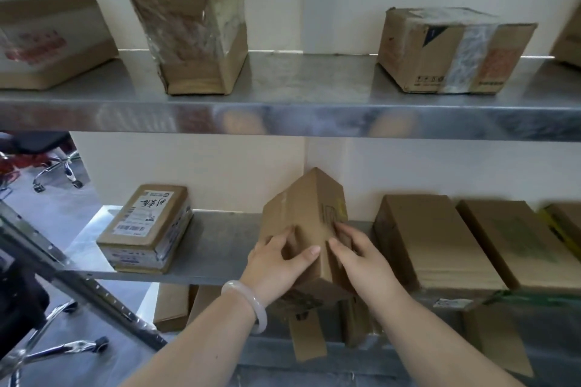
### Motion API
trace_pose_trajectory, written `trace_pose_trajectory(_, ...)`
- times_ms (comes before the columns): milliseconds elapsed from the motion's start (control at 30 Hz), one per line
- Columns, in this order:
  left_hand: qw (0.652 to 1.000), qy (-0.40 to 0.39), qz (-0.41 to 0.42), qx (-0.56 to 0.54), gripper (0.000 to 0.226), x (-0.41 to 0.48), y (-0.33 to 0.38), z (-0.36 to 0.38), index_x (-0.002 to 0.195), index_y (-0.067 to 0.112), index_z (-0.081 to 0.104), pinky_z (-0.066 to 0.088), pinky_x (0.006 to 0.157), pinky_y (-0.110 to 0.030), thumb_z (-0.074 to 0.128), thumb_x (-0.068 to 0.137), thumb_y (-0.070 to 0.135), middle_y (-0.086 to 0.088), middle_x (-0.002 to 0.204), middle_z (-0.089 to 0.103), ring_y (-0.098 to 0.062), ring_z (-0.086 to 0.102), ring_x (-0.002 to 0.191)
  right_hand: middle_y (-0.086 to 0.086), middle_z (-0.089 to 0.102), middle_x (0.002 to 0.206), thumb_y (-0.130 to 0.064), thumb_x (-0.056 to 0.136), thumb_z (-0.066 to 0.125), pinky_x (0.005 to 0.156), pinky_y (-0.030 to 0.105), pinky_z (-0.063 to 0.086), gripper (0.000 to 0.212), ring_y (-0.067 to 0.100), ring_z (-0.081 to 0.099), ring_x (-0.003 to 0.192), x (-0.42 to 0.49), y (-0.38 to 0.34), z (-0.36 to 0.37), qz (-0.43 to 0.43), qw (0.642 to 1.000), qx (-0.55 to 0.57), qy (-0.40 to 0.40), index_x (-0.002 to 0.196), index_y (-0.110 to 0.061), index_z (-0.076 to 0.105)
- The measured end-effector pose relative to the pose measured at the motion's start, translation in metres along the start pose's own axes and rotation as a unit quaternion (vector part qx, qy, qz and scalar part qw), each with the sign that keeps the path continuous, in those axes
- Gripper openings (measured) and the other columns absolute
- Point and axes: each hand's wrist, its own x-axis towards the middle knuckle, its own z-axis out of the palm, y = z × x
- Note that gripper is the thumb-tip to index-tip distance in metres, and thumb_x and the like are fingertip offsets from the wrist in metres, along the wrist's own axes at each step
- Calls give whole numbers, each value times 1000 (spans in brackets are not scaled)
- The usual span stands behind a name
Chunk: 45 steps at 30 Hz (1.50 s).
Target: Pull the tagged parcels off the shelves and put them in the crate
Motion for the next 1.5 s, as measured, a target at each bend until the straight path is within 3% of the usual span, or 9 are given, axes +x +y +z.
trace_pose_trajectory(133, 998, 19, 24, -56, 91, -2, 1, -18, 142, 48, 38, 45, 98, -27, 59, 61, 84, 9, 131, 39, -14, 49, 121, -29, 54, 112, -35, 94, 59, 93, 29, 50, 37, -2, 55, 105, 1, -5, 14, -15, 1000, 16, 3, 127, -48, 50)
trace_pose_trajectory(267, 993, 5, 37, -112, 34, 3, -4, -36, 114, 49, 54, 53, 68, -15, 68, 83, 47, 24, 103, 67, 3, 65, 89, -26, 59, 121, -34, 97, 55, 81, 12, 48, 30, -9, 57, 107, -3, -16, 30, -45, 998, 27, -21, 116, -57, 55)
trace_pose_trajectory(400, 992, 33, 26, -116, 68, 4, -11, -49, 145, 35, 37, 51, 80, -19, 66, 85, 50, 17, 123, 57, -5, 59, 105, -33, 52, 125, -38, 99, 49, 76, 0, 41, 30, -20, 48, 110, -5, -25, 43, -74, 995, -17, -65, 115, -63, 50)
trace_pose_trajectory(600, 999, 21, -44, -10, 120, 8, -17, -66, 156, 33, 8, 43, 90, -29, 59, 57, 78, -4, 146, 24, -28, 46, 124, -28, 42, 137, -50, 98, 43, 100, 17, 37, 34, -8, 39, 126, -3, -29, 63, -89, 982, -82, -145, 131, -60, 40)
trace_pose_trajectory(767, 996, 31, -74, -43, 92, 13, -44, -97, 152, 35, 31, 45, 101, -38, 59, 67, 59, -5, 138, 46, -24, 55, 115, -8, 43, 147, -43, 94, 56, 102, 31, 41, 55, 16, 43, 133, 9, -11, 62, -7, 980, -189, -68, 145, -41, 35)
trace_pose_trajectory(933, 994, 31, -57, -84, 54, 10, -78, -100, 138, 43, 51, 52, 80, -25, 63, 86, 40, 18, 104, 72, -5, 67, 97, -5, 42, 150, -40, 90, 63, 103, 28, 39, 72, 13, 45, 130, 10, 13, 66, 63, 960, -255, -97, 151, -34, 24)
trace_pose_trajectory(1133, 997, -8, -51, -62, 80, 14, -98, -82, 151, 35, 26, 43, 82, -17, 72, 86, 34, 23, 103, 64, 2, 59, 91, -5, 16, 161, -46, 88, 63, 115, 35, 24, 85, 18, 21, 146, 11, 21, 76, 66, 947, -301, -93, 154, -38, 11)
trace_pose_trajectory(1333, 998, -31, -42, -26, 83, 29, -108, -78, 153, 33, 22, 46, 99, -30, 72, 86, 35, 14, 119, 64, -11, 61, 109, -8, 17, 160, -42, 88, 64, 114, 41, 34, 88, 17, 28, 143, 4, 28, 87, 70, 946, -312, -58, 154, -40, 5)
trace_pose_trajectory(1500, 982, 48, 32, 179, 103, 38, -81, -72, 155, 38, -3, 18, 119, -47, 66, 81, 58, 1, 165, 4, -31, 9, 150, -11, 14, 161, -49, 89, 60, 117, 35, 26, 81, 12, 20, 146, -6, 22, 72, 22, 949, -314, 1, 153, -41, 12)
